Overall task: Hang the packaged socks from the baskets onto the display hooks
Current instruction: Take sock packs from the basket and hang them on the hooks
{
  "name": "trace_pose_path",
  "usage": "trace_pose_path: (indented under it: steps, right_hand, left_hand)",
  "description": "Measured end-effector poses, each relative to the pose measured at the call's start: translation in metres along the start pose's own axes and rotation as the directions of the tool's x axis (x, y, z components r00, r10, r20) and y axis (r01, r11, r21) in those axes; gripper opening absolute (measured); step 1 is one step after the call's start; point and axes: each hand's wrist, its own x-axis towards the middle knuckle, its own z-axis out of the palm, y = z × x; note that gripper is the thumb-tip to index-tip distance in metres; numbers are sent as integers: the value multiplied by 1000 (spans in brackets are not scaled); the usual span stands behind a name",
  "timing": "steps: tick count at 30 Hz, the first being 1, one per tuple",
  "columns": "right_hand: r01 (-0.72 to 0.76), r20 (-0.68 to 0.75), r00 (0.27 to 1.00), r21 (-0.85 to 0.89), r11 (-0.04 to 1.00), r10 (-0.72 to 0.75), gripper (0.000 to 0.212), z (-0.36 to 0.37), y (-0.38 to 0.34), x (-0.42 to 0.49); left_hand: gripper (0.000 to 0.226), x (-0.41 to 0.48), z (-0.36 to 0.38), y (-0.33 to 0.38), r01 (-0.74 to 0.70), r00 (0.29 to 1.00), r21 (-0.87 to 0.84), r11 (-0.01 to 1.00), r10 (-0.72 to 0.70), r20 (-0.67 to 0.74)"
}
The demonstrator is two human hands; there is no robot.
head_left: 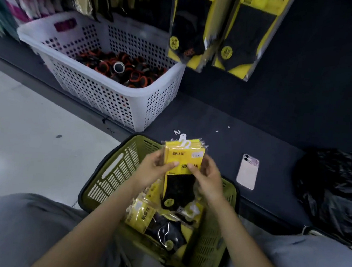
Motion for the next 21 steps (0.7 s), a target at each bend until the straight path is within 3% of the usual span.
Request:
trace_pose_path:
  steps: [3, 7, 9, 13, 19, 21]
  right_hand:
    - [164, -111, 982, 71, 984, -156, 40, 1, -57, 0]
    - [276, -122, 958, 164, 947, -258, 29, 6, -130, -1]
    - [319, -78, 948, 205, 925, -309, 24, 6, -163, -3]
    - [419, -54, 907, 213, 883, -417, 32, 0, -221, -6]
    - [459, -105, 888, 258, 850, -448, 34, -19, -276, 8]
    - [475, -163, 880, 254, 843, -447, 31, -30, -288, 16]
  left_hand:
    - [34, 4, -1, 60, -120, 992, -21, 992, 119, -49]
    - [26, 10, 0, 136, -247, 967, -40, 968, 243, -83]
    - [37, 14, -1, 170, -293, 950, -46, 955, 285, -129]
    - [54, 25, -6, 224, -369, 918, -8, 929, 363, -159]
    - [35, 40, -6, 276, -414, 898, -5, 910, 407, -165]
    - [44, 49, -16, 287, -413, 887, 70, 908, 419, -194]
